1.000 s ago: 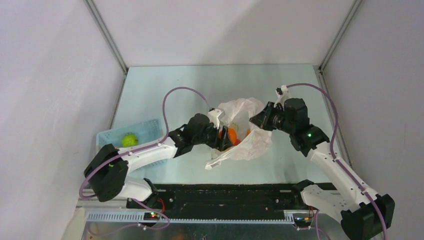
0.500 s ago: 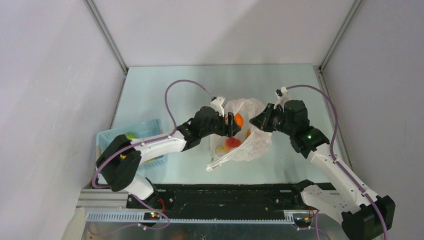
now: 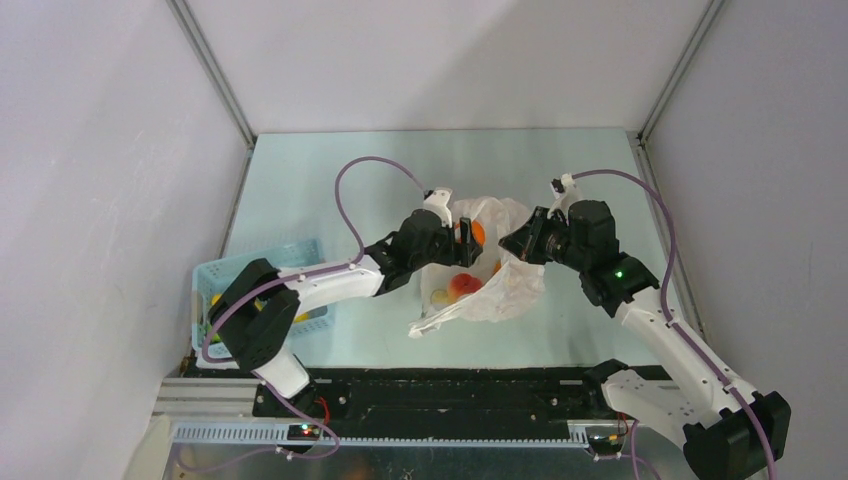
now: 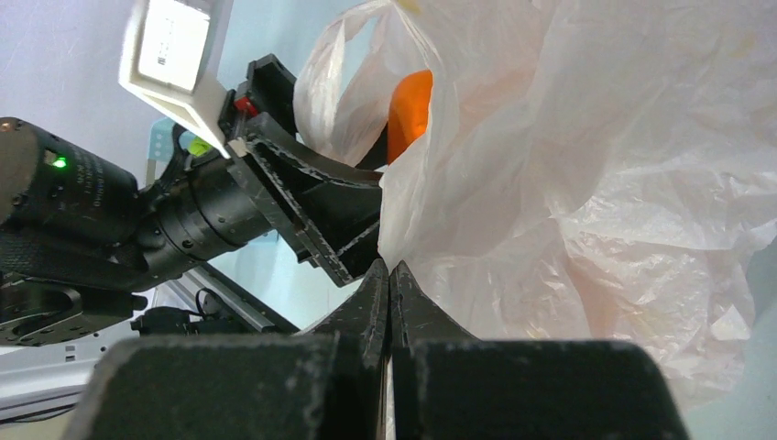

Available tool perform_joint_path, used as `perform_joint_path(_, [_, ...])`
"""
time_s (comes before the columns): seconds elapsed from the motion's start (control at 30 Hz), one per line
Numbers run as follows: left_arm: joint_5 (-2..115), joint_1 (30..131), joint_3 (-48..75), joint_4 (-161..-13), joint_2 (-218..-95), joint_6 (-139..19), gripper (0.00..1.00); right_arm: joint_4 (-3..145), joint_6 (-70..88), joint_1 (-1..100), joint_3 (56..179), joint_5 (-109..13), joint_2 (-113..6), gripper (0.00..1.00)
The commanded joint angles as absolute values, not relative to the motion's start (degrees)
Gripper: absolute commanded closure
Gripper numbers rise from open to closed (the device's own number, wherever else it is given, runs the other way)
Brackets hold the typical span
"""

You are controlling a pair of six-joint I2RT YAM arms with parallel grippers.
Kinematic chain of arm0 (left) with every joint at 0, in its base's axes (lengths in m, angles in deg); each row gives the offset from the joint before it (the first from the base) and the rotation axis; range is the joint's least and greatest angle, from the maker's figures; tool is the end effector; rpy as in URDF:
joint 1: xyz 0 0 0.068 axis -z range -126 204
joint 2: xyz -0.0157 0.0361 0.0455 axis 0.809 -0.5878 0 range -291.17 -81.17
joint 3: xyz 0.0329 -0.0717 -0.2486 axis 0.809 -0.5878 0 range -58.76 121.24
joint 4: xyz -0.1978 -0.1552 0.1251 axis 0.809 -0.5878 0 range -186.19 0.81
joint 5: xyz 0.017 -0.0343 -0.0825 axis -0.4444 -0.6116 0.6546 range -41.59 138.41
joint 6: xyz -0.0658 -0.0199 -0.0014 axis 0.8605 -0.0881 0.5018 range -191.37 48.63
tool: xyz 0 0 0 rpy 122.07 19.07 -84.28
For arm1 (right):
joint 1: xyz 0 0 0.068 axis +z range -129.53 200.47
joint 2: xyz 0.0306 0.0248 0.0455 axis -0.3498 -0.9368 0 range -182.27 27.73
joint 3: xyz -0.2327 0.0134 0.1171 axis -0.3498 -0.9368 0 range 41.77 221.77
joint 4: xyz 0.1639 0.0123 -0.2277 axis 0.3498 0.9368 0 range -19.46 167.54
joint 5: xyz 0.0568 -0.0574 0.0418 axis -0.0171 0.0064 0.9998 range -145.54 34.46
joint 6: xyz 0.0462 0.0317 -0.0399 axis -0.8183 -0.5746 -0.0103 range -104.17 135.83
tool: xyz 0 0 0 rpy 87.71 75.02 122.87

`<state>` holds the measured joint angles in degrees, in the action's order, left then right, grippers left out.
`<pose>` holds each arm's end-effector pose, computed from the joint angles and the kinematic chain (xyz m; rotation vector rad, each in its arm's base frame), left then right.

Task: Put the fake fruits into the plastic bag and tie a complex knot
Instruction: Place the fake fruit in the plastic bag.

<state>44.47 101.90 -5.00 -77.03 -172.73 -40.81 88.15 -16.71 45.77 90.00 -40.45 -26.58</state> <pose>0.2644 -0.2869 0.1936 0.2729 2.0927 -0.7834 0.2294 0.1245 0.2981 -0.0483 2.0860 0.8980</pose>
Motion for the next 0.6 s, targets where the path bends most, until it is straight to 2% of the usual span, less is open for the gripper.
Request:
perform_joint_path(0.0, [44.2,102.3,-2.6,-77.7,-173.5,-40.6,0.17,85.4,-15.8,46.0,90.2,-40.2,-25.1,1.0])
perform_joint_path(0.27, [43.9,102.3,-2.5,-78.8,-174.0,-40.8,0.01,85.5,-15.9,46.1,90.2,-40.3,-25.2,1.0])
perform_joint_path(0.57, [43.5,102.4,-3.1,-78.8,-173.1,-41.5,0.01,85.7,-15.9,46.1,90.2,-40.7,-24.9,1.0])
